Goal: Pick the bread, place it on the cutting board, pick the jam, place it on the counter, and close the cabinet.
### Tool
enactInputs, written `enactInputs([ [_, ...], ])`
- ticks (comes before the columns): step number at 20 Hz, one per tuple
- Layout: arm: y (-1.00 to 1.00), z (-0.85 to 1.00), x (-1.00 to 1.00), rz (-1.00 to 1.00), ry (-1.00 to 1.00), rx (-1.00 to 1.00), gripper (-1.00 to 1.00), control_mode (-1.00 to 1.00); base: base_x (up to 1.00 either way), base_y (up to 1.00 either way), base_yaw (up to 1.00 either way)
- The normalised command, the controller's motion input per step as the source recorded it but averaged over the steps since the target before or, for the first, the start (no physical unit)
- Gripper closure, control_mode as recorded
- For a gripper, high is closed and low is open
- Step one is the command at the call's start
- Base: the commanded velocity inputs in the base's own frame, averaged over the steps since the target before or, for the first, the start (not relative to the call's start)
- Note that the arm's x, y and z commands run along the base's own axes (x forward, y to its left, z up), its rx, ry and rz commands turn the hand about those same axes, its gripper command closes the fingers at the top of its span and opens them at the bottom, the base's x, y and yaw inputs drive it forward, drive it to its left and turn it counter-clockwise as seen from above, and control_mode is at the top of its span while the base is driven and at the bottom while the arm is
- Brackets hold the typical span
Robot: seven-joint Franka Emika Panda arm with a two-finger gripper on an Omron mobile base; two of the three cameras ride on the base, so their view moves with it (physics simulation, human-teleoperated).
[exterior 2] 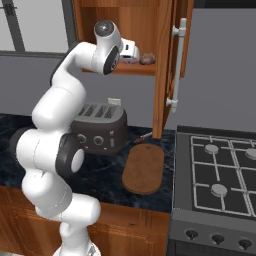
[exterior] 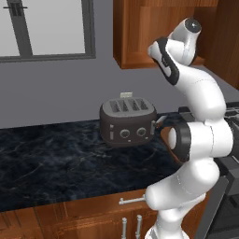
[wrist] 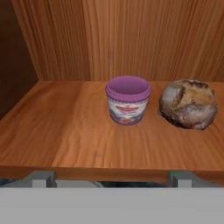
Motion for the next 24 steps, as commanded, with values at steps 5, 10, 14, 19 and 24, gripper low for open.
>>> enactInputs([
  [5, -0.02, 0.00, 0.29, 0.00, 0.00, 0.00, -1.00, -1.00, 0.00, 0.00, 0.00],
  [10, -0.05, 0.00, 0.27, 0.00, 0.00, 0.00, -1.00, -1.00, 0.00, 0.00, 0.00],
  [14, -0.10, 0.00, 0.27, 0.00, 0.00, 0.00, -1.00, -1.00, 0.00, 0.00, 0.00],
  [19, -0.11, 0.00, 0.23, 0.00, 0.00, 0.00, -1.00, -1.00, 0.00, 0.00, 0.00],
  [24, -0.03, 0.00, 0.21, 0.00, 0.00, 0.00, -1.00, -1.00, 0.00, 0.00, 0.00],
])
